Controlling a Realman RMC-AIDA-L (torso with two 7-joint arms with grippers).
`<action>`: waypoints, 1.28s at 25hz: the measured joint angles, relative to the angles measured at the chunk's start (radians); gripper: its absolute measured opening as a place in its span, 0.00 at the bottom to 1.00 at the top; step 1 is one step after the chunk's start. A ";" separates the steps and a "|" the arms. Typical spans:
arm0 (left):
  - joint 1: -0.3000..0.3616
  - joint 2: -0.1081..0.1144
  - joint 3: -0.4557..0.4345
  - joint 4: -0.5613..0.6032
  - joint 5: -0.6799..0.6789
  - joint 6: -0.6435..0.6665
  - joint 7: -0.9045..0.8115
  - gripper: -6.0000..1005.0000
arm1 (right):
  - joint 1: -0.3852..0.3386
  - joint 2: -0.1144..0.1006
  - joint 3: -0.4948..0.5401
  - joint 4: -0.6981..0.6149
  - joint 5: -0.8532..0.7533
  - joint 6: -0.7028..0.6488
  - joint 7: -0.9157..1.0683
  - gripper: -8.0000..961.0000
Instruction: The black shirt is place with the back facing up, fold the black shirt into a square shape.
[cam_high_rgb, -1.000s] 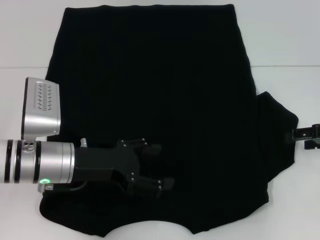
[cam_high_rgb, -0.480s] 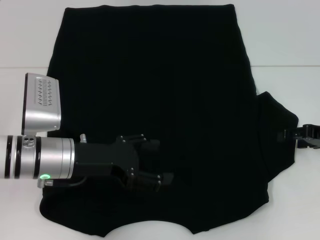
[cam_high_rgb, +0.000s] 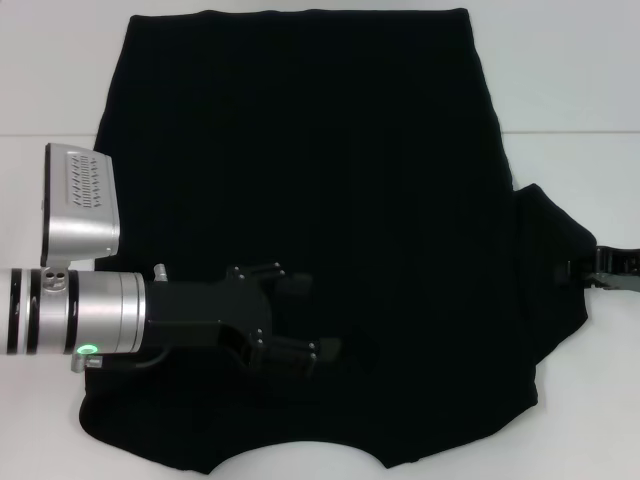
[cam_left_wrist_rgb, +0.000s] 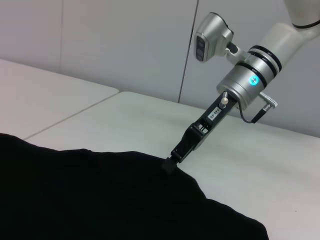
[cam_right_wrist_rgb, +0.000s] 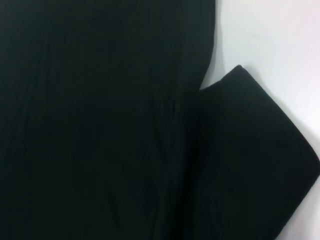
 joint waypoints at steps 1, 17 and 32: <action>0.000 0.000 0.000 0.000 0.000 0.000 0.000 0.93 | 0.001 0.000 0.000 -0.002 0.000 -0.001 0.000 0.57; 0.004 -0.002 -0.003 -0.002 -0.008 -0.015 -0.001 0.92 | -0.034 -0.009 0.016 -0.026 0.008 0.030 -0.031 0.02; 0.017 -0.019 -0.005 -0.007 -0.011 -0.007 -0.001 0.92 | -0.054 -0.014 0.026 -0.101 0.009 -0.006 -0.050 0.02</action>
